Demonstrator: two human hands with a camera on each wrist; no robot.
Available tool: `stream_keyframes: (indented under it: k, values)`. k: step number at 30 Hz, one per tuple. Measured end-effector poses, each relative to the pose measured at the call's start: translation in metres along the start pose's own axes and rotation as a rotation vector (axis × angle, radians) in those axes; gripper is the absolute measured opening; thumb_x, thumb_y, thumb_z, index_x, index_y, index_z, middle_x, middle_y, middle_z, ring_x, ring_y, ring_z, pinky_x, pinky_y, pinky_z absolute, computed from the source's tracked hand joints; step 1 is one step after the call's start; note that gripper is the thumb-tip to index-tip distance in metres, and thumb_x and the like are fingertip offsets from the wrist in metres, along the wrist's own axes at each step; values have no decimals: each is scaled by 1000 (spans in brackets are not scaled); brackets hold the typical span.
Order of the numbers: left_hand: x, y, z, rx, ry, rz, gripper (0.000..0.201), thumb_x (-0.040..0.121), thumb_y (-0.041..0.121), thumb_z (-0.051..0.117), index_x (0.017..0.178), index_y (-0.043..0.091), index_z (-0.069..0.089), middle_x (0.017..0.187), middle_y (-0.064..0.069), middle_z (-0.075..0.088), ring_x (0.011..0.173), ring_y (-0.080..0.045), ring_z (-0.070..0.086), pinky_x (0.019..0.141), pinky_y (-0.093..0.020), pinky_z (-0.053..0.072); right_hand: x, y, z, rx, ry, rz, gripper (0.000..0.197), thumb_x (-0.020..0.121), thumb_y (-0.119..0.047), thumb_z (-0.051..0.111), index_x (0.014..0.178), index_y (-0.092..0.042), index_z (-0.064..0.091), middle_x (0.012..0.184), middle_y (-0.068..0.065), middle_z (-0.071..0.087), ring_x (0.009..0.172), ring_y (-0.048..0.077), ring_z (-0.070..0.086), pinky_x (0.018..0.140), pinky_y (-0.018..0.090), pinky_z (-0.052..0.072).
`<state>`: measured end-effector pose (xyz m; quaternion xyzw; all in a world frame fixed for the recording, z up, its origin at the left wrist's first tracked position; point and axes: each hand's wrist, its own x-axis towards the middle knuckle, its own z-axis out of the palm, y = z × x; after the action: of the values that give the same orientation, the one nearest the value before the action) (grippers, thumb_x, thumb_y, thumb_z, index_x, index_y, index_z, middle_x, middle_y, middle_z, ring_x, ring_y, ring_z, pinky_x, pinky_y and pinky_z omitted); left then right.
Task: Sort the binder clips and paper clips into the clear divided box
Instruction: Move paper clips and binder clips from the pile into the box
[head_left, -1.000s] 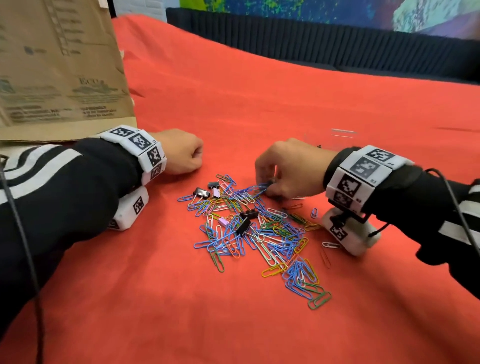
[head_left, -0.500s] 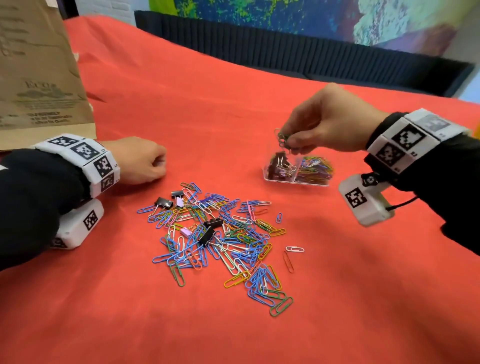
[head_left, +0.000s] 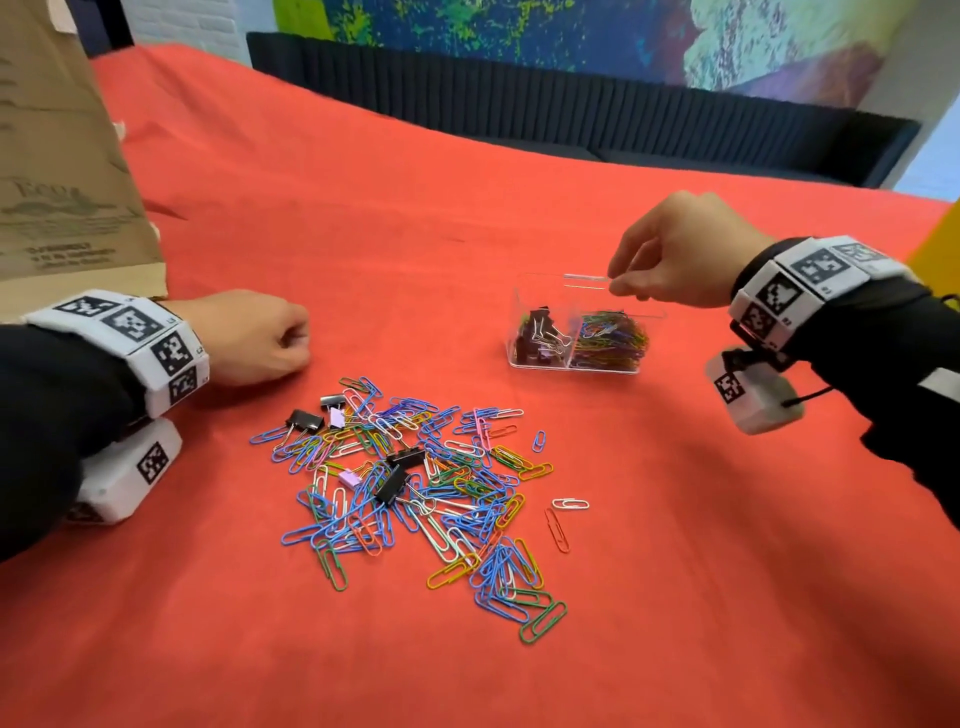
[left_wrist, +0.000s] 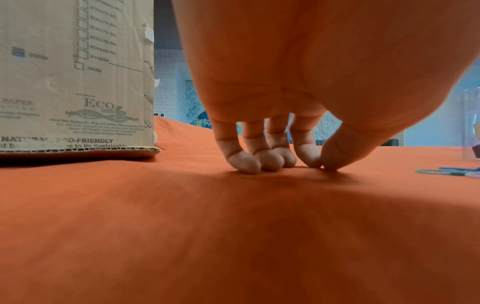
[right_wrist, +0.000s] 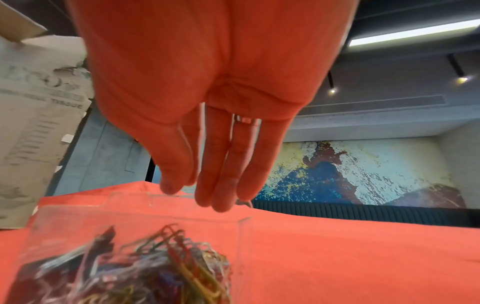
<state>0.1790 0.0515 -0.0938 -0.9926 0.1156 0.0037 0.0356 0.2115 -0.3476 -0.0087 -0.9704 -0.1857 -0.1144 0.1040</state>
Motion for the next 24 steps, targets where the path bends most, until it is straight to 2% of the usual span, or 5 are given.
stream_keyframes:
  k: [7,11,16,20,24]
  values:
    - [1,-1,-1,-12,-14,-12,16,89,31,52,79,19,54,78,1,62,78,-27,57,73,-30,43,-9,-27,-6,15,76,-98,8,79,-18,72,74,-22,76,60,-7,70,74,2,65,76,30,57]
    - [-1,1,-1,-11,-6,-18,16,89,30,52,78,19,53,76,1,61,77,-27,55,71,-28,39,-24,-65,14,23,-149,-211,9,76,-24,70,78,-29,77,66,-15,71,69,-3,64,69,22,52]
    - [-2,2,-2,-27,-11,-37,15,89,30,52,78,19,54,76,1,60,77,-27,54,71,-28,39,-31,-100,49,-35,-458,-356,35,78,-23,68,111,-36,71,97,-22,70,82,1,68,70,12,44]
    - [-2,4,-2,-26,-20,-40,16,89,29,51,76,20,52,72,4,56,76,-26,52,70,-27,37,-19,-128,67,-21,-406,-428,46,82,-21,63,126,-37,63,101,-23,60,97,11,68,82,20,46]
    - [-2,6,-2,-3,-14,-37,15,90,28,50,77,20,51,72,2,52,77,-26,49,70,-27,36,-3,-163,80,-95,-471,-534,69,72,-23,64,139,-35,51,132,-2,61,117,23,60,99,35,49]
